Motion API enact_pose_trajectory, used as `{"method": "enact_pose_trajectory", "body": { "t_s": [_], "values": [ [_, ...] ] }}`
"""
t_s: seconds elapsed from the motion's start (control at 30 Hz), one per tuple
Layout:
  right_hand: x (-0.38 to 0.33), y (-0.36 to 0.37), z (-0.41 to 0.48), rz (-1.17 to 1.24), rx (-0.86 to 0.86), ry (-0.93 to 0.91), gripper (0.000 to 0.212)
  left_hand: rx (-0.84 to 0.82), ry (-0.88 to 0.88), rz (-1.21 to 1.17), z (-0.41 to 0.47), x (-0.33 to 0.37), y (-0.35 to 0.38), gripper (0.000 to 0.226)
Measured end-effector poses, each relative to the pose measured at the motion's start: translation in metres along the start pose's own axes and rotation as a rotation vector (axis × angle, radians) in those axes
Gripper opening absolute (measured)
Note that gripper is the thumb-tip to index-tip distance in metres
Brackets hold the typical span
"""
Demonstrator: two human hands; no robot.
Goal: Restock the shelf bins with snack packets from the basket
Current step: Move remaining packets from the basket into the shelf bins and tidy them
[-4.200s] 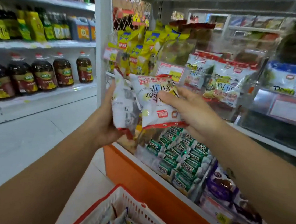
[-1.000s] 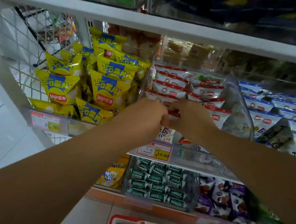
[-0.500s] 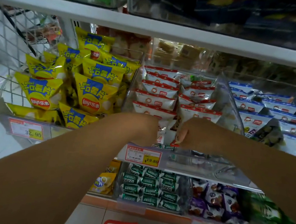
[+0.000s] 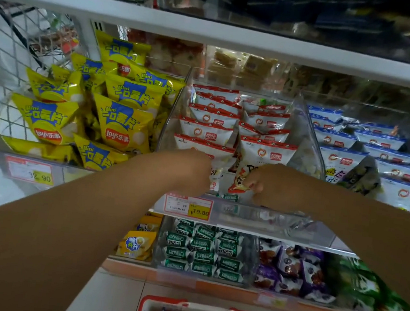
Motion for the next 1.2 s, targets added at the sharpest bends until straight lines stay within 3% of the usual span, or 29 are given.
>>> {"method": "enact_pose_trajectory", "body": {
  "t_s": [0.1, 0.2, 0.27, 0.33, 0.47, 0.63, 0.83, 1.03, 1.2],
  "values": [
    [-0.002, -0.014, -0.014, 0.078, 0.136, -0.017, 0.034, 0.116, 0.061, -0.211, -0.020, 0.004, -0.008, 0.035],
    [-0.015, -0.036, -0.048, 0.164, 0.408, 0.030, 0.022, 0.416, 0.165, -0.484, -0.066, 0.010, -0.016, 0.035],
    [-0.034, -0.038, -0.076, 0.362, 0.509, -0.019, 0.020, 0.619, 0.243, -0.658, -0.102, 0.008, -0.010, 0.028],
    [-0.056, -0.027, -0.095, 0.469, 0.498, -0.122, 0.018, 0.747, 0.268, -0.824, -0.129, 0.002, 0.011, 0.021],
    [-0.105, 0.034, -0.102, 0.528, 0.335, -0.273, 0.017, 0.872, 0.101, -0.988, -0.155, -0.008, 0.081, 0.020],
    [-0.139, 0.133, -0.089, 0.400, 0.090, -0.469, 0.024, 0.848, -0.241, -0.987, -0.149, -0.004, 0.187, 0.020],
    [-0.135, 0.245, -0.067, 0.297, -0.137, -0.518, 0.027, 0.680, -0.630, -1.138, -0.144, 0.017, 0.329, 0.024],
    [-0.151, 0.336, -0.043, 0.227, -0.257, -0.528, 0.027, 0.655, -0.834, -1.282, -0.151, 0.031, 0.444, 0.029],
    [-0.170, 0.423, -0.016, 0.115, -0.343, -0.555, 0.022, 0.453, -0.824, -1.090, -0.119, 0.031, 0.523, 0.035]
  ]
}}
Point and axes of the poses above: each hand's wrist, its own z-axis towards the middle knuckle, its own y-axis out of the palm, x = y × z, the point moved 5 cm from there along z, towards the middle knuckle, and after that the axes turned 13 degrees about -z, right-handed, at the moved point
